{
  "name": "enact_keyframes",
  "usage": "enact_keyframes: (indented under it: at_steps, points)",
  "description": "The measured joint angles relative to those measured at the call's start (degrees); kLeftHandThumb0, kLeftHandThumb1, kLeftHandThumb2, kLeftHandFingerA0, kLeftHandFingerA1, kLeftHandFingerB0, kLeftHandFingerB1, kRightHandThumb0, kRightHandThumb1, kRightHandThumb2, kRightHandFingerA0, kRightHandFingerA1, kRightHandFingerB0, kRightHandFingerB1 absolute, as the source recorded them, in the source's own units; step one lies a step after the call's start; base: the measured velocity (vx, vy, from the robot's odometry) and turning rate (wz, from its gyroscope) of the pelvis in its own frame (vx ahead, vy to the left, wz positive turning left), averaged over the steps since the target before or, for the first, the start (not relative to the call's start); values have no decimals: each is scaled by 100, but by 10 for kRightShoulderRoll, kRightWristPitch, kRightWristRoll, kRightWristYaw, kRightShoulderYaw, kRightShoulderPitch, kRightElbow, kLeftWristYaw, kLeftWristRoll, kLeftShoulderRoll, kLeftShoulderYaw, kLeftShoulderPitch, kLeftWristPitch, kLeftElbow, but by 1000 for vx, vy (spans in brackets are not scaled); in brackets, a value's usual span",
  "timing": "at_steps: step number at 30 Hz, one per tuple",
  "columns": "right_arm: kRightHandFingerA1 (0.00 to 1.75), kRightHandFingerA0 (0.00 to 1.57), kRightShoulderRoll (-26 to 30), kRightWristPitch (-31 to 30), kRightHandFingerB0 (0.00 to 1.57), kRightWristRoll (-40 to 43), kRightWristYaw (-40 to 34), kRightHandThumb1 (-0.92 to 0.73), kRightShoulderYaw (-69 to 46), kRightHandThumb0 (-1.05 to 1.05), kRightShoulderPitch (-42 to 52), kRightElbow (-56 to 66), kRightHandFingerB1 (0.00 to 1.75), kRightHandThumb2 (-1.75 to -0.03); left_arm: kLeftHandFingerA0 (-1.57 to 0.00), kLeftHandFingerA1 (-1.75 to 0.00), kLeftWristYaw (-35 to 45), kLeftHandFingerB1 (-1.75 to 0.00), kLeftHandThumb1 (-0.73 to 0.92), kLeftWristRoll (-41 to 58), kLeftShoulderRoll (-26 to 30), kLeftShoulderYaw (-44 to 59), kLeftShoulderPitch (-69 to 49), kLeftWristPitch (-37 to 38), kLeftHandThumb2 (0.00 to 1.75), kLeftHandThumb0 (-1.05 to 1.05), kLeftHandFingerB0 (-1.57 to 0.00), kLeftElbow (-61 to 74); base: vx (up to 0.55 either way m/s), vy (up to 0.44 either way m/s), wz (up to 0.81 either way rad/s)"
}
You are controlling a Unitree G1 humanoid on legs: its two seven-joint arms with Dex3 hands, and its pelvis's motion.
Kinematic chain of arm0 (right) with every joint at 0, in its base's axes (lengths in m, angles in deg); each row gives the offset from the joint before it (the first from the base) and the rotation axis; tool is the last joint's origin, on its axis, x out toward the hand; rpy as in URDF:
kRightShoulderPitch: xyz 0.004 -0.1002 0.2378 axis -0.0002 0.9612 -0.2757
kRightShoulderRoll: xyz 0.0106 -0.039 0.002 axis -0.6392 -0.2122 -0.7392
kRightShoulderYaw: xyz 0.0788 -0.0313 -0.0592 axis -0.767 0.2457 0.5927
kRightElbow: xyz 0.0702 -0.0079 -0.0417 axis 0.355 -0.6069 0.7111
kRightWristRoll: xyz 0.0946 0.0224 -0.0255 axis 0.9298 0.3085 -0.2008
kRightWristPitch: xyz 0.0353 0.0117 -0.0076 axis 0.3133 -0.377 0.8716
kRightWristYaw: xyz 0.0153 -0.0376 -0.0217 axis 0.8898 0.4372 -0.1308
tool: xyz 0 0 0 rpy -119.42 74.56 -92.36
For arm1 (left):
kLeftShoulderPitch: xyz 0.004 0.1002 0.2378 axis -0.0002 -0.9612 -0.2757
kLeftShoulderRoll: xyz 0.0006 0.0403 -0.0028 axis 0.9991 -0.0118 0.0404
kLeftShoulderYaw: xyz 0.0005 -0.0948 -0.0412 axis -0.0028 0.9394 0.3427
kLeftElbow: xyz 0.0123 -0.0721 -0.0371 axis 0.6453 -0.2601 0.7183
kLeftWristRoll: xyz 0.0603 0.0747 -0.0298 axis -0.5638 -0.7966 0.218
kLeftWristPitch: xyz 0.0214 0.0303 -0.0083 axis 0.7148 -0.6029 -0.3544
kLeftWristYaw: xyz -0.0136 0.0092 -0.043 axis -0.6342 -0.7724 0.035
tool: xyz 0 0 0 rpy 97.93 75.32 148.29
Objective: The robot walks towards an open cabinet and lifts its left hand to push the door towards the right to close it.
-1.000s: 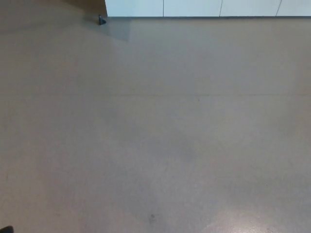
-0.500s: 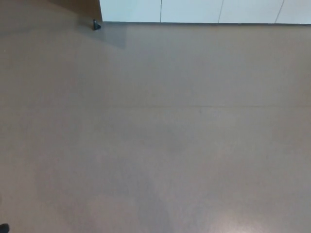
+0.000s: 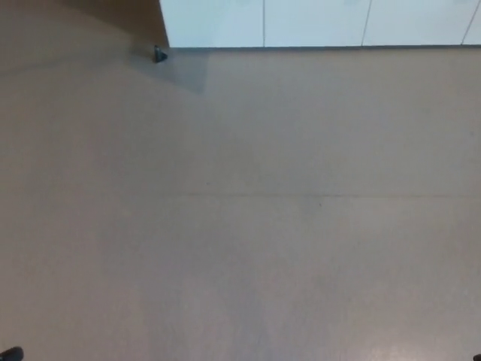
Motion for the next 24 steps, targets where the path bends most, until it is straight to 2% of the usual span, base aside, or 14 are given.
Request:
enact_keyframes:
  at_steps: [5,13,24]
  points:
    - [65,68,-1,3,55,-2,-1,-53,2,-38,-4,-6,59,-90,-70,-49,0,-41,62,0,4,-3,4,1,58,-20,-48,-3,396,76,-38]
    - [65,68,-3,8,57,-4,-1,-53,5,-39,5,-10,59,-89,-70,-49,0,-42,67,0,8,-6,-6,12,60,-19,-49,-1,369,73,6]
    - [66,69,3,12,57,-6,-3,-53,5,-38,8,-9,60,-90,-68,-49,3,-41,66,0,2,-10,-10,15,59,-19,-46,-2,384,-214,24]
